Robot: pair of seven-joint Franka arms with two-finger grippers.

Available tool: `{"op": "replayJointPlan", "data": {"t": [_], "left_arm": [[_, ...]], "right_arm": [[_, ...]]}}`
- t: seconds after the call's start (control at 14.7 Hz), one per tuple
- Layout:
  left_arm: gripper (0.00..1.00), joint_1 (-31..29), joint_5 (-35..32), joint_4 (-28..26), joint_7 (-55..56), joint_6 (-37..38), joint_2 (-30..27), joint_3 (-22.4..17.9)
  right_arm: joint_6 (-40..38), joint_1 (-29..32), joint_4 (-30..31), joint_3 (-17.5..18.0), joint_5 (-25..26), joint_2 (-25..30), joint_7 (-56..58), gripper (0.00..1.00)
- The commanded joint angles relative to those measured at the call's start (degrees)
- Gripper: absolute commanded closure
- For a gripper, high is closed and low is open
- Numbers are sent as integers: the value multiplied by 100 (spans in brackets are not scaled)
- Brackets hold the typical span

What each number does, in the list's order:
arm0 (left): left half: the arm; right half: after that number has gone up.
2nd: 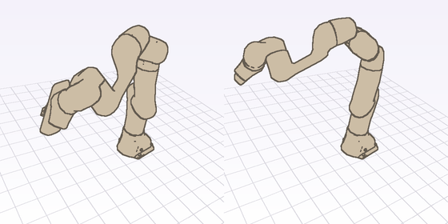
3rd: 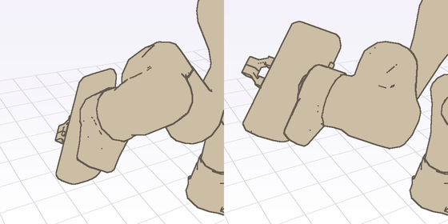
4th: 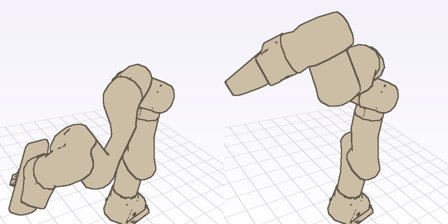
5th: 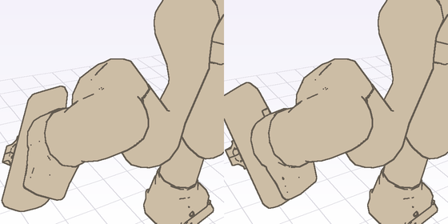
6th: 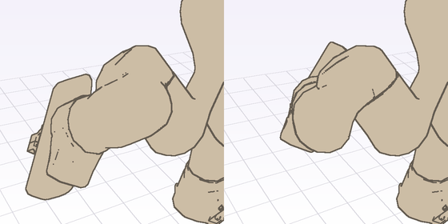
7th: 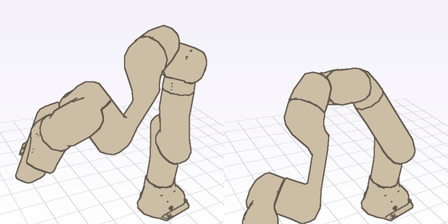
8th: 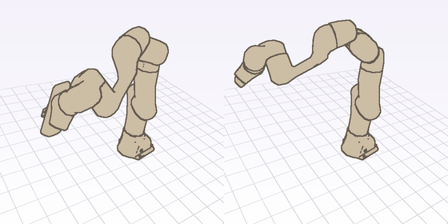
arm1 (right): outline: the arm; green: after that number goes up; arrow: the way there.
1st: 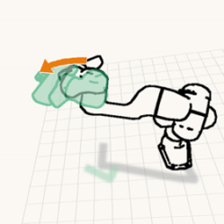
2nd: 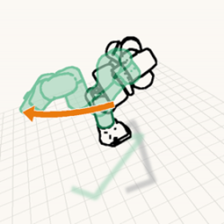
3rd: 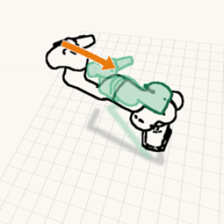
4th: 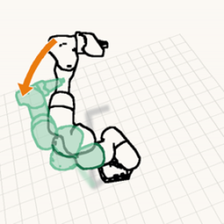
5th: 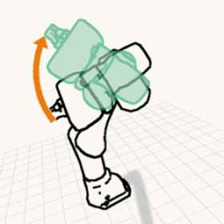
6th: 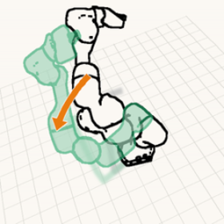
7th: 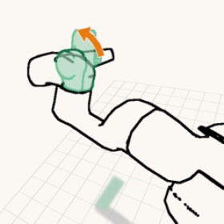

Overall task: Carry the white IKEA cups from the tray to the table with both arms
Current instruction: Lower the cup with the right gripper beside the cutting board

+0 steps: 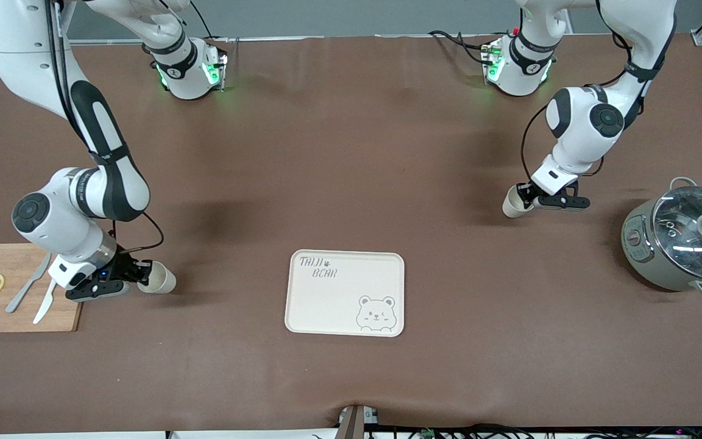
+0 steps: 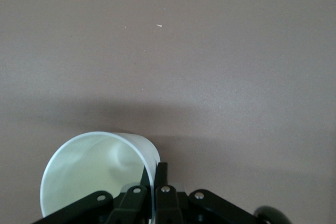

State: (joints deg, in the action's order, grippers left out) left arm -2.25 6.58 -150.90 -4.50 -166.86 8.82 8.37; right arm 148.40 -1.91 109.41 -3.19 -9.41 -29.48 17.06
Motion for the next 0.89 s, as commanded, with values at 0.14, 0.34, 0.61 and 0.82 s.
{"op": "replayJointPlan", "data": {"t": [0.14,0.34,0.61,0.82], "left_arm": [[5,-30,115,34,-655,-84,67,15],[0,-65,124,26,-894,-92,67,15],[0,-83,124,26,-868,-66,-3,7],[0,-83,124,26,-719,117,-195,7]], "right_arm": [[373,85,72,99,-175,-137,184,100],[391,85,63,99,-175,-181,192,100],[391,85,63,99,-175,-181,184,100],[391,85,55,108,-175,-189,184,68]]}}
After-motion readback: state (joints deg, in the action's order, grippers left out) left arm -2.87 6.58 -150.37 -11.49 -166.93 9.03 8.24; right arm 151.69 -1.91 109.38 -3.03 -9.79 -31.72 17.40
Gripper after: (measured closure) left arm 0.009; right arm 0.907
